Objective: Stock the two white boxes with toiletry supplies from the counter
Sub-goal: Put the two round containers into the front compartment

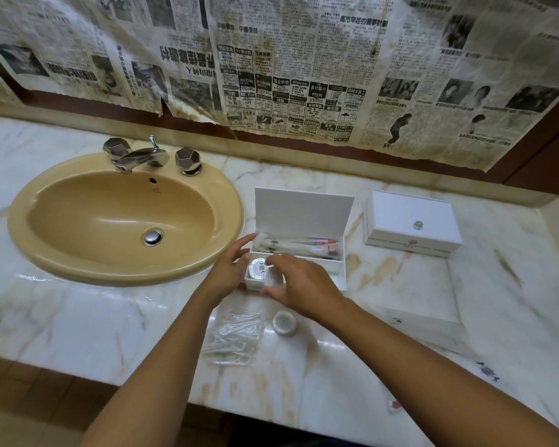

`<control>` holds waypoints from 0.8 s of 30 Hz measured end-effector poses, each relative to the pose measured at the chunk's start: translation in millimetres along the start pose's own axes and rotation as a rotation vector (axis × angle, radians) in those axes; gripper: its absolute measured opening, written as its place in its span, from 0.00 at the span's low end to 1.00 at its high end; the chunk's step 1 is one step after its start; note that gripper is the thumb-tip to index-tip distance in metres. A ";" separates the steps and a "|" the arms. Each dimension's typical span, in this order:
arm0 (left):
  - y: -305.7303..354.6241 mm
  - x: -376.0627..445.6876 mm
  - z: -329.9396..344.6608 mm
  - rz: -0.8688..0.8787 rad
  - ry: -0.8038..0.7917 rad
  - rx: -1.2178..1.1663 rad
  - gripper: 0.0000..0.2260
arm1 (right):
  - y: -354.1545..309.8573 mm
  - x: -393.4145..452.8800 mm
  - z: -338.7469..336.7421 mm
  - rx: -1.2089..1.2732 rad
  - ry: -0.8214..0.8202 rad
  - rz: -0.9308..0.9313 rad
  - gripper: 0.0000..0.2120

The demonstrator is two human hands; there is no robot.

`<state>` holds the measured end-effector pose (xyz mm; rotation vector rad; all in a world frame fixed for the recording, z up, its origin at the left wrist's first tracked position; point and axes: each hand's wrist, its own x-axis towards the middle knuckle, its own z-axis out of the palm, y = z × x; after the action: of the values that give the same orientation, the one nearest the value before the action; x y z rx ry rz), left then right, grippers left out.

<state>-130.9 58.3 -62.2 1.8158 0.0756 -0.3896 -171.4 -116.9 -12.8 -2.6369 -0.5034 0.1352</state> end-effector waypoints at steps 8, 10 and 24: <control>-7.8 4.6 -1.6 0.004 -0.013 -0.009 0.19 | 12.8 16.9 -6.1 -0.124 0.026 0.114 0.22; -7.4 4.7 -1.7 0.004 -0.011 -0.007 0.19 | 14.9 18.8 -4.1 -0.149 0.004 0.122 0.23; -2.8 3.0 -1.3 -0.012 0.004 -0.023 0.18 | 18.9 16.0 4.9 -0.180 -0.114 0.129 0.23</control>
<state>-128.5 59.9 -65.4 1.7943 0.0932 -0.3920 -151.3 -124.6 -25.8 -2.8508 -0.3983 0.2945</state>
